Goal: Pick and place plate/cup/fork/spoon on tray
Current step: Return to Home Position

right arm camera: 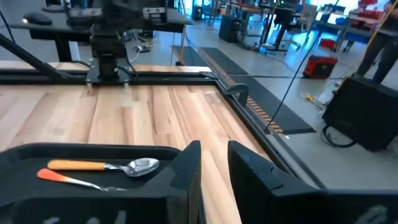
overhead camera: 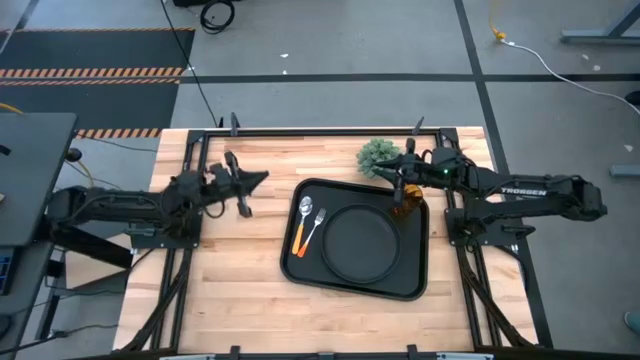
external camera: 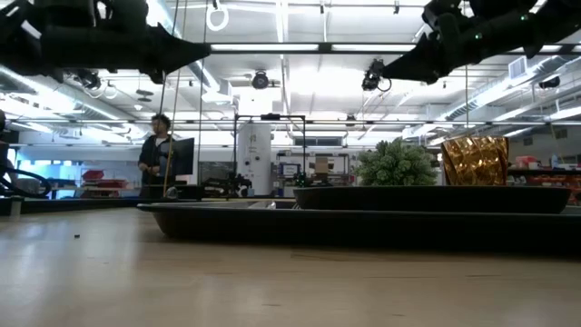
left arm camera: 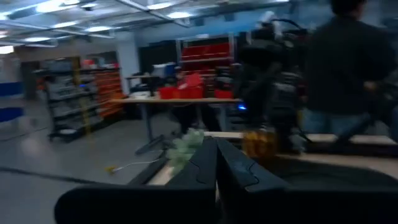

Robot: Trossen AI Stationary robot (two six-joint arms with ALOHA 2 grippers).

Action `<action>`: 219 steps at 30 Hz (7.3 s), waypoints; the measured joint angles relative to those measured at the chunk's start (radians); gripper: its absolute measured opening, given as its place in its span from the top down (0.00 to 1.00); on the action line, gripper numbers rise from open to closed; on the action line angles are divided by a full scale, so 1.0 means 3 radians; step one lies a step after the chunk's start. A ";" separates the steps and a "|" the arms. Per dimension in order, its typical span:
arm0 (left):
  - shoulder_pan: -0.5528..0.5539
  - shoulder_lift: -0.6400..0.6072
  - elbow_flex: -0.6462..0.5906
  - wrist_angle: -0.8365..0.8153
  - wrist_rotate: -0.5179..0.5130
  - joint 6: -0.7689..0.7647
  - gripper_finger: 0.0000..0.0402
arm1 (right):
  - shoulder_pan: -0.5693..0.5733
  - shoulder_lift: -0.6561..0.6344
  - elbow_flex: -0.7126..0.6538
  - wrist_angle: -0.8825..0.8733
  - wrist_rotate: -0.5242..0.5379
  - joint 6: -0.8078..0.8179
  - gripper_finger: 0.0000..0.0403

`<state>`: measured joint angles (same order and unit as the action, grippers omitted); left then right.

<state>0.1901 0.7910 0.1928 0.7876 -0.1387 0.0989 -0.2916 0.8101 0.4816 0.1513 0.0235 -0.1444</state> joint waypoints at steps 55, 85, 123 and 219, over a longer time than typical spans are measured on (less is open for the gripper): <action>0.0556 -0.0024 0.0038 0.0481 -0.0869 -0.0002 0.98 | -0.0230 0.0052 0.0003 0.0216 0.0217 -0.0091 0.96; 0.0552 -0.0019 0.0038 0.0449 -0.0520 -0.0115 0.98 | -0.0230 0.0059 0.0005 0.0016 0.0090 -0.0289 0.93; 0.0556 -0.0019 0.0038 0.0505 -0.0395 -0.0002 0.98 | -0.0226 0.0019 0.0006 0.0366 0.0116 -0.0365 0.94; 0.0553 -0.0019 0.0039 0.0300 -0.0409 -0.0026 0.98 | -0.0034 -0.1513 -0.1098 0.0702 0.0207 0.0217 0.94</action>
<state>0.3561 0.7853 0.2047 0.8776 -0.2615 0.0910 -0.3019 0.3561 0.1521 0.3619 0.0857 -0.0793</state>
